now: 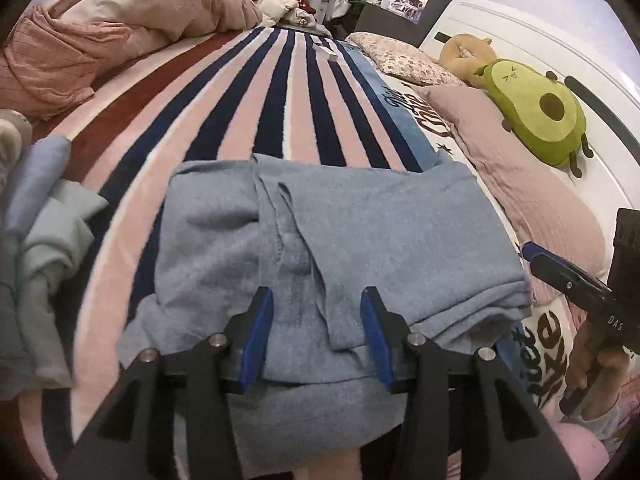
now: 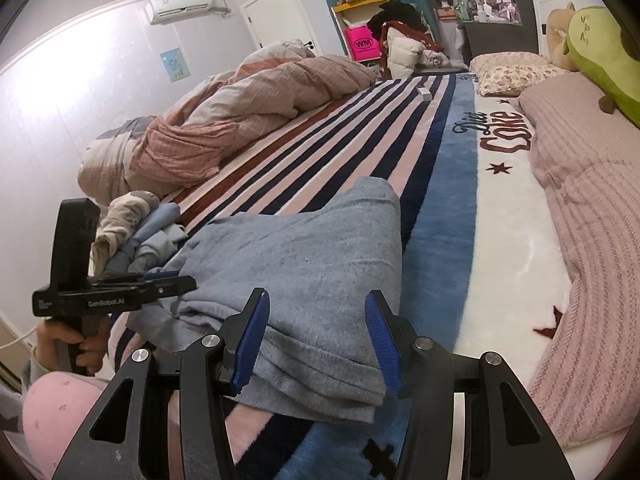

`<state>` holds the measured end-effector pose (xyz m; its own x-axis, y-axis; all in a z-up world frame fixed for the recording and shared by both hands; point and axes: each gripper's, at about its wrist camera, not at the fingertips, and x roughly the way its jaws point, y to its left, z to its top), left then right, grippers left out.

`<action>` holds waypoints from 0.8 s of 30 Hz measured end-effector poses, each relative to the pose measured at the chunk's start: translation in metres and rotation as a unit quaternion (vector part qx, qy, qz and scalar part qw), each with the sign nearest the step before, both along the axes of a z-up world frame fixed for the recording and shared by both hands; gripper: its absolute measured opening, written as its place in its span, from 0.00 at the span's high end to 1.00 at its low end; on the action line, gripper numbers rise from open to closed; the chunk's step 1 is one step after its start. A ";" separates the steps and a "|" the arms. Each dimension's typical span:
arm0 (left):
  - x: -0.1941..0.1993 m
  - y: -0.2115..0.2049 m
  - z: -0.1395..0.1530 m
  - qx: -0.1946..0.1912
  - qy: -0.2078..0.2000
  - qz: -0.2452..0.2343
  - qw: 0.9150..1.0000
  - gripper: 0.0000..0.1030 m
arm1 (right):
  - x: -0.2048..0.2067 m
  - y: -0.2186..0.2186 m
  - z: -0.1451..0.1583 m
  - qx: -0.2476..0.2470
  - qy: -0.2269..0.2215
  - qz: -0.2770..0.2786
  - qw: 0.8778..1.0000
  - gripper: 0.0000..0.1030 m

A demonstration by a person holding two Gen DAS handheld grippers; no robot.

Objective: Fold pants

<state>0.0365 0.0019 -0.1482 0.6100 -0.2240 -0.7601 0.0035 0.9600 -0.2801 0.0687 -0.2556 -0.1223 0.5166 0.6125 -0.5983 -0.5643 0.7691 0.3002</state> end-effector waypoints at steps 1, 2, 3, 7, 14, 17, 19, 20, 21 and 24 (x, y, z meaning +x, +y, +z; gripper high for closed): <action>0.001 -0.001 0.000 0.004 0.001 -0.001 1.000 0.61 | 0.000 0.000 -0.001 0.000 0.001 0.001 1.000 0.56; 0.001 -0.003 0.001 0.009 0.002 -0.002 1.000 0.61 | 0.000 0.000 -0.001 -0.001 0.002 0.002 1.000 0.56; 0.001 -0.003 0.001 0.010 0.002 -0.003 1.000 0.61 | 0.000 0.000 -0.001 -0.001 0.002 0.002 1.000 0.56; 0.005 -0.003 0.001 0.008 0.004 -0.010 1.000 0.59 | 0.000 -0.005 -0.002 0.002 0.003 -0.001 1.000 0.56; 0.015 -0.013 0.002 0.000 0.000 -0.018 1.000 0.82 | -0.001 -0.009 -0.001 0.010 0.004 -0.005 1.000 0.56; 0.013 -0.030 0.009 0.028 -0.019 -0.032 0.999 0.93 | -0.002 -0.011 0.000 0.013 0.003 -0.009 1.000 0.56; 0.008 -0.032 0.017 0.035 -0.034 -0.030 0.998 0.94 | -0.005 -0.013 0.002 0.015 0.003 -0.010 1.000 0.56; 0.002 -0.031 0.025 0.039 -0.052 -0.024 0.998 0.94 | -0.006 -0.013 0.004 0.016 0.001 -0.011 1.000 0.56; -0.002 -0.029 0.032 0.040 -0.064 -0.021 0.997 0.94 | -0.008 -0.014 0.006 0.015 -0.001 -0.011 1.000 0.56; -0.017 -0.012 0.054 0.045 -0.096 0.003 0.994 0.94 | -0.014 -0.016 0.013 0.014 -0.009 -0.011 1.000 0.56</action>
<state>0.0191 -0.0101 -0.0947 0.7467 -0.1574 -0.6463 0.0438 0.9811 -0.1884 0.0550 -0.2714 -0.1089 0.5412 0.6170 -0.5714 -0.5525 0.7731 0.3115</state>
